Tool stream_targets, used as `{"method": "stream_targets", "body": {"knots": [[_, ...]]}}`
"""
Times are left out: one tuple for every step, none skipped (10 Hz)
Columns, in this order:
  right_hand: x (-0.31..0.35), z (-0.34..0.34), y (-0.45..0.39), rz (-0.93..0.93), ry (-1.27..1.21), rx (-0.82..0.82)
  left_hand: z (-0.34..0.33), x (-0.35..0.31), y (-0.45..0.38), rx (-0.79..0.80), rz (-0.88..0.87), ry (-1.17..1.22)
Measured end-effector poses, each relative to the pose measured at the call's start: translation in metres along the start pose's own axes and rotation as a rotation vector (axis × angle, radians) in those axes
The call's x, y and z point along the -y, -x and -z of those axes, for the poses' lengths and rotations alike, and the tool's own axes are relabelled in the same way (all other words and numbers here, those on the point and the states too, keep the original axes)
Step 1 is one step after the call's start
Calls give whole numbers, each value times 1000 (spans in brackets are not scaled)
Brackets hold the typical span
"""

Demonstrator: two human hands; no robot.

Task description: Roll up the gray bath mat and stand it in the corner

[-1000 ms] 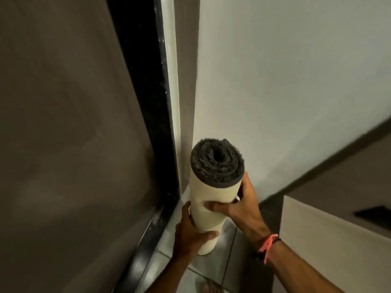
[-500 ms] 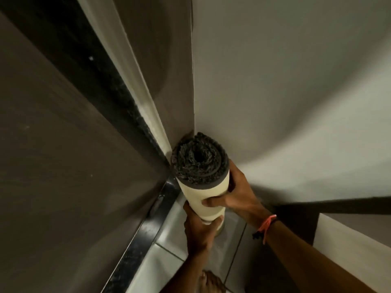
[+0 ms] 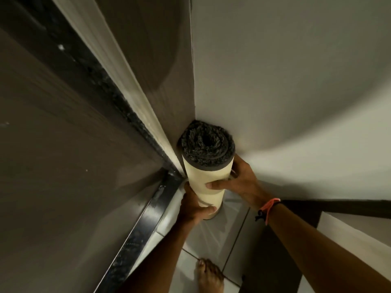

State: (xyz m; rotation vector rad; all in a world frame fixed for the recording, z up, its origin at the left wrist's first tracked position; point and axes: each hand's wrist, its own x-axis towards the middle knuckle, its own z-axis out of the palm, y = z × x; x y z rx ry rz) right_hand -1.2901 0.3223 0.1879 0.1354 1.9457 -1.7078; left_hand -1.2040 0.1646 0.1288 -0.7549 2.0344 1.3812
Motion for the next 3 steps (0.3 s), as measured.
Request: {"method": "stream_targets", "body": {"knots": [[3, 2, 15, -87, 18, -16, 16, -5, 9, 49, -4, -50], [17, 2, 39, -215, -4, -33, 38, -11, 29, 61, -27, -126], [32, 2, 64, -282, -34, -98, 62, -28, 59, 47, 1, -347]]}}
